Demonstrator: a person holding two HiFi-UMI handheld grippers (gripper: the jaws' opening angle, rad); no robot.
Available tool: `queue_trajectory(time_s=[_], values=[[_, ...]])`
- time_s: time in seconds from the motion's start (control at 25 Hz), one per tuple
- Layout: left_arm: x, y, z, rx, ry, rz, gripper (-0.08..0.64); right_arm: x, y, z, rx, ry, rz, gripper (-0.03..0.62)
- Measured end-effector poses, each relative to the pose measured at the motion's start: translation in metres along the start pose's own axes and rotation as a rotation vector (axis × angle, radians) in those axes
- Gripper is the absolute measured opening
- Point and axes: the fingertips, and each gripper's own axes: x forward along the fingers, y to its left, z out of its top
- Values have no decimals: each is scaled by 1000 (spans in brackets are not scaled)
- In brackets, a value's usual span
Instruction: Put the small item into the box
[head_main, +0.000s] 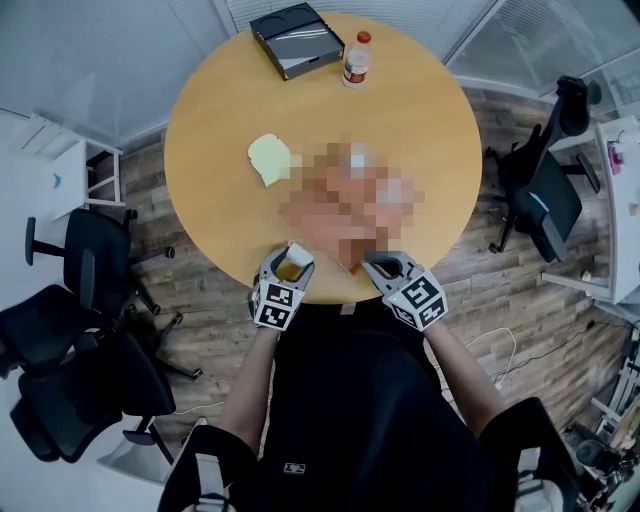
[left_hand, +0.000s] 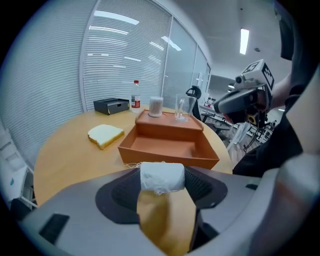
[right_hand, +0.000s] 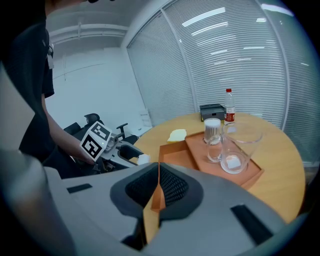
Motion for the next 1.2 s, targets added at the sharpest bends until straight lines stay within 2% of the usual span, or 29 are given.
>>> queue_trajectory(time_s=[0.44, 1.2], values=[[-15, 9, 52, 17, -108, 20, 273, 3, -8, -13, 4, 24, -12, 6], [19, -14, 91, 128, -85, -49, 273, -6, -26, -25, 49, 33, -31, 6]])
